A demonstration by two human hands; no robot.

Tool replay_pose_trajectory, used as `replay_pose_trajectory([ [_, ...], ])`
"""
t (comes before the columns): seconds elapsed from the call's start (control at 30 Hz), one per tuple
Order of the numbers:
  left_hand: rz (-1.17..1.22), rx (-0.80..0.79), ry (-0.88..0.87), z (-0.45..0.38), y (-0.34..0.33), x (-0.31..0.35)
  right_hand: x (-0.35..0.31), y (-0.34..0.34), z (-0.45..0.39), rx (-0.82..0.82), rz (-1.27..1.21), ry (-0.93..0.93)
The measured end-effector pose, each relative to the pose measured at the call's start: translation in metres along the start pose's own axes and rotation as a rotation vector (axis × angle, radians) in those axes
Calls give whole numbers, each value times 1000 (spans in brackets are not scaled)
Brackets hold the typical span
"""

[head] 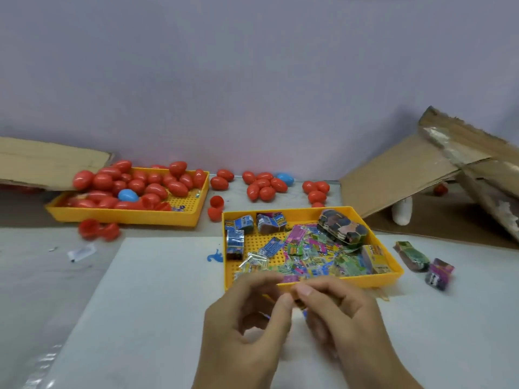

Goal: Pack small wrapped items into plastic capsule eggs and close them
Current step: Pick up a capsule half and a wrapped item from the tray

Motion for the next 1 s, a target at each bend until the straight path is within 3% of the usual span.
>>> replay_pose_trajectory([
  [0.2, -155, 68, -97, -30, 19, 9, 10, 0, -8, 27, -147, 6],
  [0.37, 38, 416, -2, -107, 41, 13, 10, 0, -9, -29, -94, 63],
  [0.43, -119, 465, -4, -151, 48, 11, 12, 1, -10, -33, -80, 61],
  [0.57, -849, 209, -17, -220, 49, -11, 13, 1, -10, -33, -64, 68],
  [0.7, -1327, -47, -109, -242, 42, -33, 14, 0, -11, -37, -92, 40],
  [0.87, -1543, -90, -352, -247, 41, -38, 14, 1, -11, -46, -94, 33],
  [1.0, -1441, -48, -449, -243, 46, -33, 14, 1, -12, -43, -122, 24],
])
Point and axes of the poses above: each hand's wrist, its own z-axis away from the middle knuckle, its own y-axis out of the back of the hand, x = y × z, the point moved 2 cm from there along -z, towards the middle knuckle, and after that the axes turned 11 degrees about x, right-handed, at the moved point
